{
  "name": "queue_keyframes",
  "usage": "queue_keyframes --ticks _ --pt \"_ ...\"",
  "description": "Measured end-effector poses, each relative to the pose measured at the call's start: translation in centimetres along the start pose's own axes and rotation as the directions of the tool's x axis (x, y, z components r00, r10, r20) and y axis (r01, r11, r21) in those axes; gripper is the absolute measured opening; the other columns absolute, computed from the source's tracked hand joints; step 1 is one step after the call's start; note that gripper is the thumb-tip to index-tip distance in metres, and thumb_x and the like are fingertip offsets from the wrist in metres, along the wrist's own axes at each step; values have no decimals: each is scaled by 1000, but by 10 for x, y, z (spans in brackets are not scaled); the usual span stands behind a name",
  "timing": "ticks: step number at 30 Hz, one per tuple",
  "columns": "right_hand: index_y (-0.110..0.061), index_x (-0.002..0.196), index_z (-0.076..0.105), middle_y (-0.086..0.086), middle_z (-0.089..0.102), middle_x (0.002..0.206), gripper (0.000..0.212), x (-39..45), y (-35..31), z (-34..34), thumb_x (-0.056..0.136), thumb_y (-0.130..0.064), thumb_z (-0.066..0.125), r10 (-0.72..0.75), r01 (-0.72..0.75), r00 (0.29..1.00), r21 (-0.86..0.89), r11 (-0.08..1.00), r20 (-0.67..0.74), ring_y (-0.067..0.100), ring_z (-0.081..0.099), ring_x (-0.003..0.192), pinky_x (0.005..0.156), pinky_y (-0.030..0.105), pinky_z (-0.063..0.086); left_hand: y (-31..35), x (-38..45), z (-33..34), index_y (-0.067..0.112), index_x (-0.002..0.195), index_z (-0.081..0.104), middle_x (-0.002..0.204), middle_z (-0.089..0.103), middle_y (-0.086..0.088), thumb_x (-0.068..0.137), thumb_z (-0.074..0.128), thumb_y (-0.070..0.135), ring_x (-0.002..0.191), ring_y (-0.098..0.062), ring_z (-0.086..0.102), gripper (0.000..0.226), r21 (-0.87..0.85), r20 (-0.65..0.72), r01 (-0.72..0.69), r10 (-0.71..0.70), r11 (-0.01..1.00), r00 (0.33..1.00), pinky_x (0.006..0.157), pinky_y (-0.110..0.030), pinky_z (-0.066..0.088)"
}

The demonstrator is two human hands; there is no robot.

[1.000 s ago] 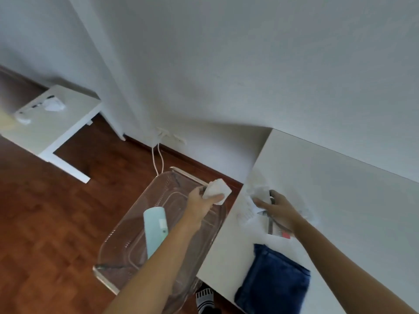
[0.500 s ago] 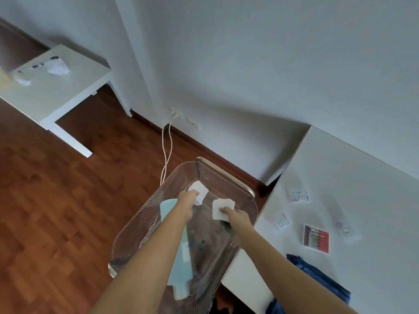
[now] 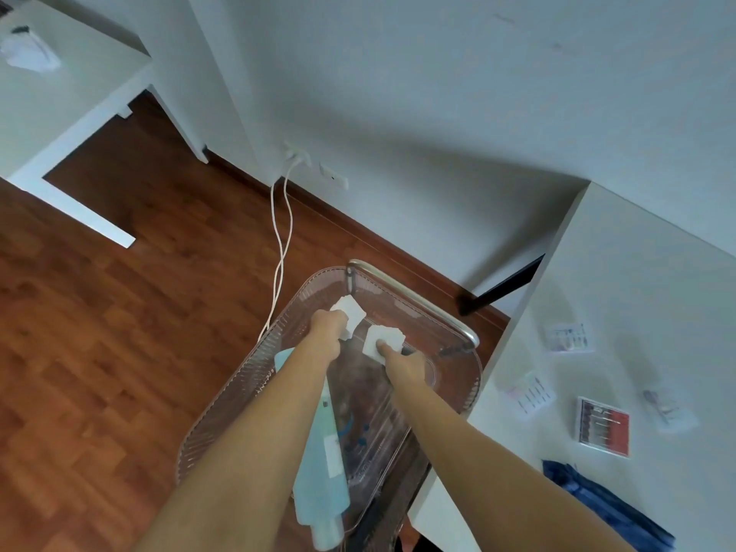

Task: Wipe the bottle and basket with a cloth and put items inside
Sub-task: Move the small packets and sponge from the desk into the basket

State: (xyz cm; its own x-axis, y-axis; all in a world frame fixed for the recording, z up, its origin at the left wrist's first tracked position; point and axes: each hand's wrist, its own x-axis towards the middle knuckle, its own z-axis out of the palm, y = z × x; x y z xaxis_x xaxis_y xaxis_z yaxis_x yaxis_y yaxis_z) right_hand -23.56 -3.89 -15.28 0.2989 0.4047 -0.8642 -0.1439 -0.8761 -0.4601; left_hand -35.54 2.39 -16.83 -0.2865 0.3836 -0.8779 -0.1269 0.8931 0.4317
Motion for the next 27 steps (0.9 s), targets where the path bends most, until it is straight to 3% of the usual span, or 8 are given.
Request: queue_keyframes --ticks 2,4,8,11,15,20,23,27 --pt "-8 132 37 10 55 122 69 3 -2 6 80 -36 73 -6 6 1000 -21 1000 -27 23 55 98 76 32 46 0 6 -1 -8 133 45 132 52 -28 87 45 -8 109 -36 56 46 -3 15 8 -7 1000 1000 76 -38 41" --pt "-13 129 36 8 54 118 66 5 -4 11 81 -40 71 -29 27 999 -54 998 -32 19 54 88 70 28 46 3 6 -2 -8 131 48 132 52 -29 86 46 -9 101 -34 54 45 -25 33 11 -10 1000 999 77 -37 44" --pt "-11 128 41 8 56 114 57 7 -6 22 86 -42 64 -74 68 995 -82 994 -64 19 56 89 67 28 46 17 0 -6 1 135 45 131 55 -24 92 50 5 117 -39 56 44 -64 68 61 -56 996 996 100 -50 47" --pt "-6 128 47 11 57 114 49 4 -8 27 91 -37 58 -17 16 995 -6 1000 -102 20 54 84 62 29 45 29 -9 -11 1 135 45 126 57 -17 94 47 9 123 -39 54 42 -116 136 121 -105 986 985 97 -49 49" --pt "-3 122 57 10 64 106 33 2 -12 32 96 -22 50 -35 37 997 28 999 -67 19 55 79 61 29 42 31 -16 -19 1 102 55 89 60 -17 91 42 7 89 -34 65 17 -250 231 178 -120 952 965 82 -48 55" --pt "-4 128 54 5 60 100 34 4 -18 40 99 -18 44 -81 82 997 -24 996 10 11 49 69 55 23 38 34 -20 -22 1 88 51 82 62 -18 94 41 12 75 -34 62 16 -373 312 208 -89 904 946 56 -43 52" --pt "-6 131 49 7 60 112 35 5 -18 40 99 -17 41 -85 85 996 -33 996 -8 9 50 74 58 23 40 31 -21 -25 2 86 53 80 62 -18 91 41 12 73 -33 64 16 -407 340 220 -76 886 937 56 -39 54" --pt "-4 130 50 8 59 104 35 1 -21 41 99 -14 38 -108 111 992 -44 993 66 10 50 70 53 22 37 28 -21 -31 -1 91 57 68 71 -17 91 44 17 63 -32 72 22 -400 343 179 -34 899 939 76 -31 46"
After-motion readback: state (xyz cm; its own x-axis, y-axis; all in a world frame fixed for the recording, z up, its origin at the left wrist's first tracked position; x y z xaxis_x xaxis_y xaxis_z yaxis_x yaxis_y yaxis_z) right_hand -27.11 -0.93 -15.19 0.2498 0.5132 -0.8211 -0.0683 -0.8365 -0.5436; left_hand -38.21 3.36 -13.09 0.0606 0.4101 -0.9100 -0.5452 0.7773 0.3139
